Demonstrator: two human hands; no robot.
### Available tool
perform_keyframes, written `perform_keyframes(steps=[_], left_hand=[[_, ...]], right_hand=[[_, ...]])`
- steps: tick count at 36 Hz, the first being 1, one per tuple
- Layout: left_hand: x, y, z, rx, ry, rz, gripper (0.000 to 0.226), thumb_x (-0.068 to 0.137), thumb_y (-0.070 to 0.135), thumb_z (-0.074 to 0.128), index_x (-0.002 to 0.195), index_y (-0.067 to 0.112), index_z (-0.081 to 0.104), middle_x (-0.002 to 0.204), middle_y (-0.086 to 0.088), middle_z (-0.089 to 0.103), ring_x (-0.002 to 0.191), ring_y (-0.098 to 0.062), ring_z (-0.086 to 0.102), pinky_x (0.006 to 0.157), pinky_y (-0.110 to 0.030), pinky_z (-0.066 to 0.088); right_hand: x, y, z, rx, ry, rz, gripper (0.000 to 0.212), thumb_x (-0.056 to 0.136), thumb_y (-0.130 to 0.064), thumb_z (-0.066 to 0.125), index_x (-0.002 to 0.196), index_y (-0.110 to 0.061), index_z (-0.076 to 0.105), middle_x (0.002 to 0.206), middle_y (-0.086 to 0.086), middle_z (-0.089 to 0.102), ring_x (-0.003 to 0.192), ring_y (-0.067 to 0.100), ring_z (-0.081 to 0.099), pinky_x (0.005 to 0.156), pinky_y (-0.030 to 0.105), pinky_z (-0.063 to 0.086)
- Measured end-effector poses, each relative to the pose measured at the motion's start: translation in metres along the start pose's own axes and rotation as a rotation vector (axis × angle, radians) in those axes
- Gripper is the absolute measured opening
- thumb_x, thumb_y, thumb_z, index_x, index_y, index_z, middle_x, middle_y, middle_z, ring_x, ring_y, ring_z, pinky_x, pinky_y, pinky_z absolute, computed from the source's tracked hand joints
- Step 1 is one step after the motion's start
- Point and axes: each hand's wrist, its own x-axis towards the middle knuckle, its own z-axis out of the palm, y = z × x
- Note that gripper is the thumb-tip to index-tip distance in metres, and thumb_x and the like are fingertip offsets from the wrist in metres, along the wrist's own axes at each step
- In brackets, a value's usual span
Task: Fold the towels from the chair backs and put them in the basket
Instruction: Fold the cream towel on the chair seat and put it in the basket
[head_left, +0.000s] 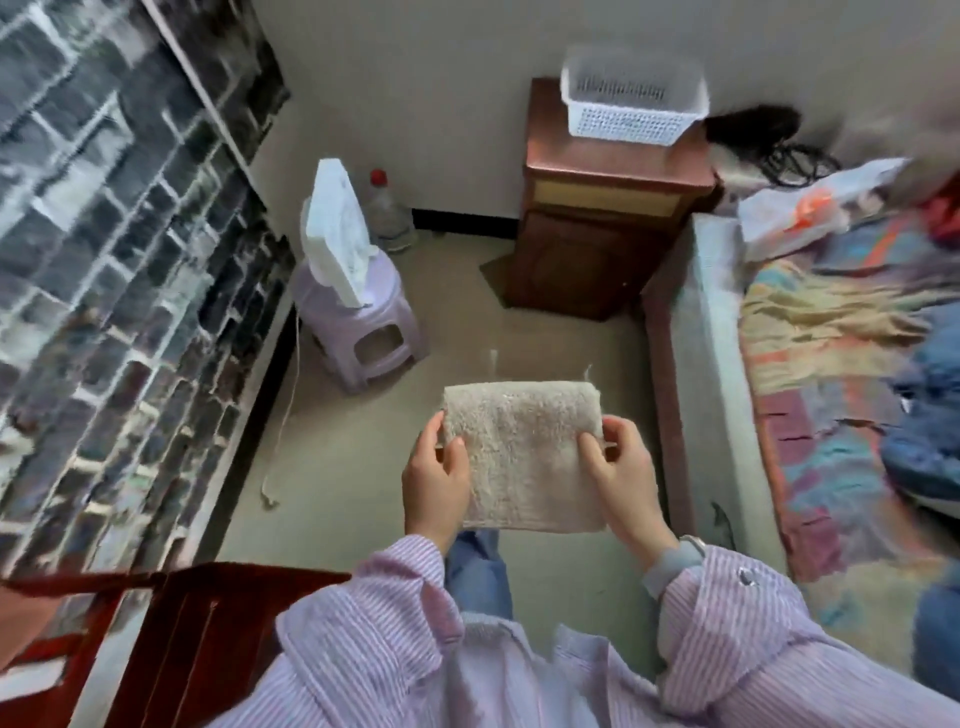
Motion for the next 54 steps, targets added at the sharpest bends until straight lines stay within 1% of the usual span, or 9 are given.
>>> perform_keyframes(steps=[6, 30, 35, 38, 40, 43, 45, 48, 54], left_hand=[[0.128, 0.072, 0.019, 0.016, -0.042, 0.035, 0.038, 0.095, 0.02, 0.044, 0.133, 0.018, 0.046, 0.122, -0.001, 0.059, 0.102, -0.014, 0.054, 0.08, -0.021, 0.039], [0.471, 0.348, 0.275, 0.004, -0.167, 0.099, 0.04, 0.096, 0.016, 0.039, 0.136, 0.02, 0.041, 0.137, 0.003, 0.047, 0.124, -0.009, 0.043, 0.104, -0.026, 0.035], [0.547, 0.391, 0.328, -0.062, -0.148, 0.052, 0.043, 0.097, 0.01, 0.036, 0.138, 0.02, 0.037, 0.122, 0.014, 0.044, 0.061, 0.028, 0.045, 0.053, 0.005, 0.034], [0.595, 0.402, 0.356, -0.052, -0.123, 0.056, 0.042, 0.097, 0.013, 0.036, 0.139, 0.022, 0.037, 0.136, 0.008, 0.044, 0.088, 0.013, 0.05, 0.068, -0.001, 0.036], [0.625, 0.404, 0.376, -0.05, -0.107, 0.05, 0.043, 0.097, 0.012, 0.035, 0.139, 0.022, 0.036, 0.124, 0.011, 0.052, 0.069, -0.003, 0.052, 0.056, -0.008, 0.04], [0.662, 0.401, 0.399, 0.009, -0.089, 0.03, 0.044, 0.098, 0.01, 0.033, 0.141, 0.019, 0.032, 0.121, 0.007, 0.05, 0.049, 0.0, 0.044, 0.043, -0.005, 0.034], [0.685, 0.395, 0.412, 0.06, -0.09, 0.019, 0.044, 0.098, 0.009, 0.031, 0.142, 0.017, 0.031, 0.129, 0.004, 0.047, 0.071, 0.004, 0.055, 0.055, -0.002, 0.039], [0.708, 0.382, 0.425, 0.127, -0.111, -0.002, 0.045, 0.097, 0.007, 0.03, 0.14, 0.016, 0.033, 0.138, -0.001, 0.044, 0.117, -0.019, 0.049, 0.091, -0.022, 0.041], [0.73, 0.354, 0.447, 0.306, -0.131, 0.06, 0.05, 0.092, -0.002, 0.032, 0.142, 0.006, 0.028, 0.142, -0.011, 0.039, 0.13, -0.024, 0.038, 0.105, -0.026, 0.031]], right_hand=[[0.124, -0.052, 0.014, -0.012, 0.058, 0.01, 0.019, 0.088, -0.014, 0.056, 0.107, -0.011, 0.055, 0.092, -0.009, 0.056, 0.086, 0.009, 0.053, 0.067, 0.008, 0.037], [0.597, -0.086, -0.085, 0.17, 0.161, 0.084, 0.023, 0.089, -0.016, 0.055, 0.111, -0.012, 0.053, 0.102, -0.004, 0.057, 0.096, 0.01, 0.053, 0.085, 0.024, 0.041], [0.705, -0.09, -0.095, 0.156, 0.123, 0.048, 0.024, 0.089, -0.017, 0.053, 0.113, -0.014, 0.052, 0.098, -0.009, 0.055, 0.08, 0.0, 0.05, 0.071, 0.01, 0.038], [0.764, -0.087, -0.091, 0.152, 0.1, 0.041, 0.024, 0.091, -0.018, 0.051, 0.114, -0.013, 0.05, 0.096, -0.013, 0.053, 0.08, -0.005, 0.049, 0.065, -0.002, 0.036], [0.798, -0.081, -0.085, 0.142, 0.077, 0.042, 0.027, 0.092, -0.019, 0.05, 0.117, -0.012, 0.049, 0.102, -0.008, 0.053, 0.084, -0.004, 0.049, 0.067, -0.001, 0.036], [0.84, -0.069, -0.071, 0.144, 0.041, 0.068, 0.029, 0.092, -0.02, 0.049, 0.121, -0.012, 0.047, 0.109, -0.005, 0.052, 0.097, 0.008, 0.051, 0.081, 0.014, 0.04], [0.862, -0.058, -0.059, 0.138, 0.017, 0.105, 0.031, 0.092, -0.019, 0.048, 0.122, -0.011, 0.046, 0.11, -0.004, 0.051, 0.102, 0.011, 0.049, 0.086, 0.023, 0.039], [0.882, -0.043, -0.042, 0.119, -0.022, 0.151, 0.03, 0.093, -0.016, 0.046, 0.122, -0.007, 0.046, 0.108, 0.001, 0.053, 0.1, 0.015, 0.052, 0.084, 0.026, 0.04], [0.899, -0.023, -0.023, 0.104, -0.046, 0.204, 0.03, 0.094, -0.013, 0.042, 0.124, -0.011, 0.047, 0.103, -0.005, 0.051, 0.089, 0.008, 0.048, 0.061, 0.014, 0.036]])
